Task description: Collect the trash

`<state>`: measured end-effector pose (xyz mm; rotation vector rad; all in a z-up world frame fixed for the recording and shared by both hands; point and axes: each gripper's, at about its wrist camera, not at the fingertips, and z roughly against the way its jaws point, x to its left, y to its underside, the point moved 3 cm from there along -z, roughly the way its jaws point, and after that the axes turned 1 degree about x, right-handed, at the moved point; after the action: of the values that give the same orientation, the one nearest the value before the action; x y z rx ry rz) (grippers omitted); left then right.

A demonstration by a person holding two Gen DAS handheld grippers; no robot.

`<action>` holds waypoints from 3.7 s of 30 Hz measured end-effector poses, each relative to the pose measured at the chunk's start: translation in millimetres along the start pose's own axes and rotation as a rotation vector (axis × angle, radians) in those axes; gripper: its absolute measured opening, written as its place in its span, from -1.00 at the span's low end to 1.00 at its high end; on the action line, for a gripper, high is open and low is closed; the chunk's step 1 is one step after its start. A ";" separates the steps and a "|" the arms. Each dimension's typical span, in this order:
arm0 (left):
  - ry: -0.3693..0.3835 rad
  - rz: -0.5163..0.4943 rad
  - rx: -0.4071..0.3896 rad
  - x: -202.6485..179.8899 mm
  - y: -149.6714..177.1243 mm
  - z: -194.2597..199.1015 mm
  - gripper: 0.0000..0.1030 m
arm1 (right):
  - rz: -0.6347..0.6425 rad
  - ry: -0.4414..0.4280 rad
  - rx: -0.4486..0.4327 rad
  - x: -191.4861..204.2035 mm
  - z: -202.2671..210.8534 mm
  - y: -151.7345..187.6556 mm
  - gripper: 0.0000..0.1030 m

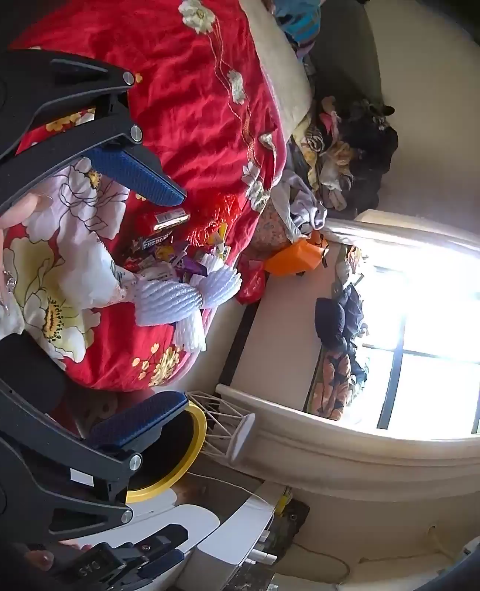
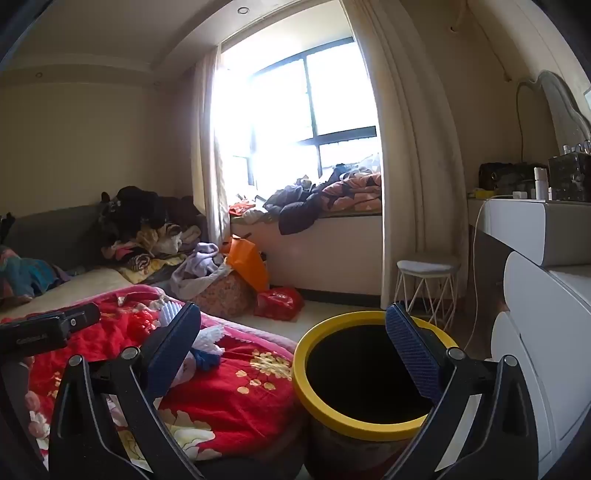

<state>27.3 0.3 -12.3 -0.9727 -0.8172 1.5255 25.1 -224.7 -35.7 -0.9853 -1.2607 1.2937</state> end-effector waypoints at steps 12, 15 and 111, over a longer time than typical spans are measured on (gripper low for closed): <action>0.002 -0.005 0.001 -3.0 0.6 -1.2 0.80 | 0.017 0.005 0.024 1.7 -1.1 0.0 0.88; 0.001 -0.005 0.002 -5.2 1.3 0.4 0.80 | 0.019 0.006 0.024 1.7 -0.9 -0.1 0.88; 0.290 0.089 0.382 51.1 71.0 -78.2 0.59 | 0.094 -0.491 0.721 149.9 -207.0 53.9 -0.26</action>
<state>64.8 38.7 -116.6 -0.9223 -0.2668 1.5003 202.2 -43.0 -97.3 -0.2141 -0.9630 1.9482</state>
